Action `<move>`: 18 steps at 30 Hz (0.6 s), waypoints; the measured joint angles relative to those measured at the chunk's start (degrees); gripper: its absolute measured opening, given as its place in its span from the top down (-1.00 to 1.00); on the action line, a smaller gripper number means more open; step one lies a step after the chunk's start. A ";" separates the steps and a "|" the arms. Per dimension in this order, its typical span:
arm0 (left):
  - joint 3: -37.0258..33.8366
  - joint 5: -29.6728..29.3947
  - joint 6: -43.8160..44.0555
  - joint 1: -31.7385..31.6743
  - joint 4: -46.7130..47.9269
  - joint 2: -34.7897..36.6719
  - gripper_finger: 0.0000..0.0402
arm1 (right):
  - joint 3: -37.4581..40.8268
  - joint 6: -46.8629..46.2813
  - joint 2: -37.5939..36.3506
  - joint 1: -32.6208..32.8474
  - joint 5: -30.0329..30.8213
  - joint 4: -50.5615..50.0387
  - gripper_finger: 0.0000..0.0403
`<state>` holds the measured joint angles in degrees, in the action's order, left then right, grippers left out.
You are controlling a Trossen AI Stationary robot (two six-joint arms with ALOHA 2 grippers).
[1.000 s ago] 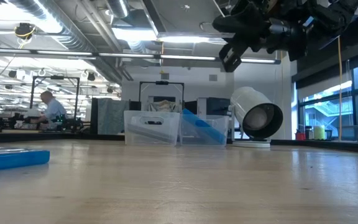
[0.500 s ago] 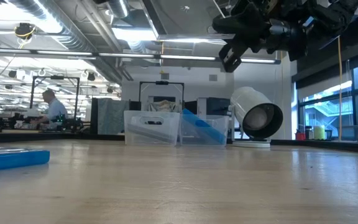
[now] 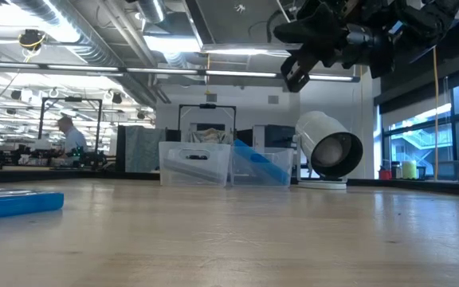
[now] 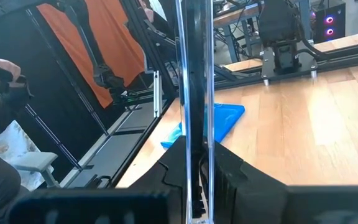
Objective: Pick & place jewel cases by type
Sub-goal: Put the black CD Case into the left transparent bin
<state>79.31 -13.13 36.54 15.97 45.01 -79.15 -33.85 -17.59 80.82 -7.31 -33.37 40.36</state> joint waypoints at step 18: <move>0.00 -3.81 4.66 0.03 2.43 -0.02 0.83 | 0.00 0.50 -0.14 -4.91 -3.34 5.26 0.09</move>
<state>79.31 -16.94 41.20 15.99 47.44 -79.18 -33.85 -17.08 80.68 -12.22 -36.70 45.61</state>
